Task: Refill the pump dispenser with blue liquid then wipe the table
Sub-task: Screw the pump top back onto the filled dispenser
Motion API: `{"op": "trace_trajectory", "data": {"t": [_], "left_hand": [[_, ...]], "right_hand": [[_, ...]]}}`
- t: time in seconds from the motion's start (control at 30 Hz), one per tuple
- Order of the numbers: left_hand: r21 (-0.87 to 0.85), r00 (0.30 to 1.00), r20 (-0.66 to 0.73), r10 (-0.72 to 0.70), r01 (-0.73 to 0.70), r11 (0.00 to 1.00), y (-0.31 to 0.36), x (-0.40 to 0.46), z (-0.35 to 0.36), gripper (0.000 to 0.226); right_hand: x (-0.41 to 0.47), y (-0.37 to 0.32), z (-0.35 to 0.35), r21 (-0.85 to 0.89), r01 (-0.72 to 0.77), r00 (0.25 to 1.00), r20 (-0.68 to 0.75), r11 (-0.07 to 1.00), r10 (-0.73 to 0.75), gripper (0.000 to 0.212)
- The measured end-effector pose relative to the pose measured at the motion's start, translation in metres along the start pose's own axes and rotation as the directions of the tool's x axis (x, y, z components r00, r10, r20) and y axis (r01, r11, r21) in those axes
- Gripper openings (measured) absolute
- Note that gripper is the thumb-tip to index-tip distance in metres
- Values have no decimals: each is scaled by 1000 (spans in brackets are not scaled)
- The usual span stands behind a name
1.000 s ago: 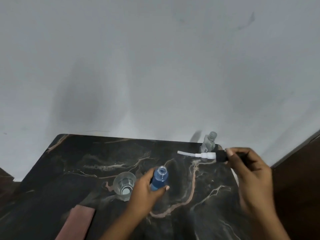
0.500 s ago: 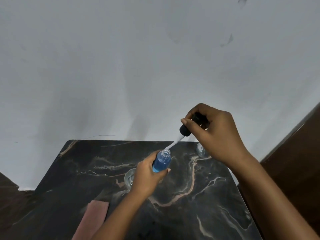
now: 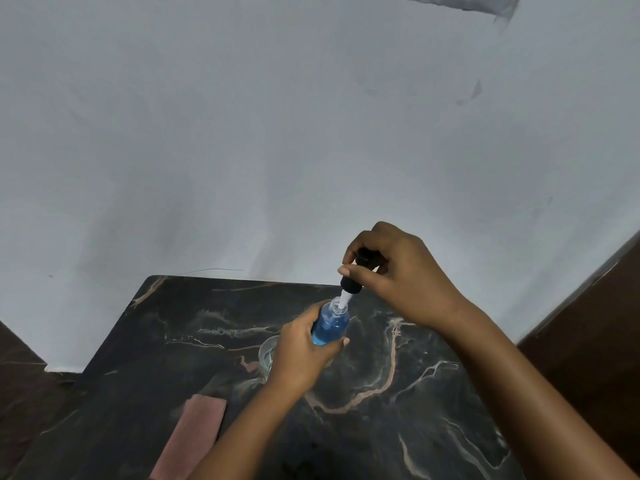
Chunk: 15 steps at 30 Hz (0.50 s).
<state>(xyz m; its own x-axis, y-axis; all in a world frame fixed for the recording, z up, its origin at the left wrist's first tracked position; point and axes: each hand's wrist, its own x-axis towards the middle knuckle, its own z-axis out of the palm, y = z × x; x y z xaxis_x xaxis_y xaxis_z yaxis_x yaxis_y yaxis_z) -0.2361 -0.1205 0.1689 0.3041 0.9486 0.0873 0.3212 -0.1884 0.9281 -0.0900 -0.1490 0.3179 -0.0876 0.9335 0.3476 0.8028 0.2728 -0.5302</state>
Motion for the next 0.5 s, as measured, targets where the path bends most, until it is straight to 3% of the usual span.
{"op": "trace_trajectory", "data": {"t": [0.2,0.5], "left_hand": [[-12,1000,6,-3,3,1000,4,-1,-5,53],[-39,1000,-10,26,-27,999,11,2,-6,48]], "right_hand": [[1,10,13,122,17,1000,15,992,-19,28],[-8,20,44,418,17,984,-171,908,60,47]]}}
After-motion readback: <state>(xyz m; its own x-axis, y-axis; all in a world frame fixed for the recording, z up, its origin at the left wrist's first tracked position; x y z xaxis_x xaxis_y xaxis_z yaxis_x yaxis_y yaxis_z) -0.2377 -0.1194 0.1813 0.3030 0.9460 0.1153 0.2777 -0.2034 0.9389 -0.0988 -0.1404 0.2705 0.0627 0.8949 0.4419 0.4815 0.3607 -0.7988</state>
